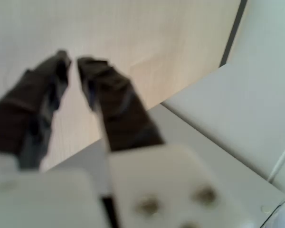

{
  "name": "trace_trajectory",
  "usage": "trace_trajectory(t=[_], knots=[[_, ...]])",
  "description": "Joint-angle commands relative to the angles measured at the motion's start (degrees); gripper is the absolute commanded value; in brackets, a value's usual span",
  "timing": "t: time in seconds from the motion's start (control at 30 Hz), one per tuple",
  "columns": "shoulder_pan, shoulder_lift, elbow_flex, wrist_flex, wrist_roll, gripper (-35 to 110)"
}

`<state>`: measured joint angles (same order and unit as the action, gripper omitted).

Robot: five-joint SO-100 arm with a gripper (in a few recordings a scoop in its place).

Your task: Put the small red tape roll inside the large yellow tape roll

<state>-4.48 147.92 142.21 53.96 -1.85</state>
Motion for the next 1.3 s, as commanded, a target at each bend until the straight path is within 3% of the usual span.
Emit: trace_trajectory(t=[0.0,0.6,1.27], knots=[[-1.6,5.9,2.5,-1.8,0.0,0],[3.0,43.2,20.2,8.9,3.3,0],[1.8,43.2,33.6,12.1,3.6,0]])
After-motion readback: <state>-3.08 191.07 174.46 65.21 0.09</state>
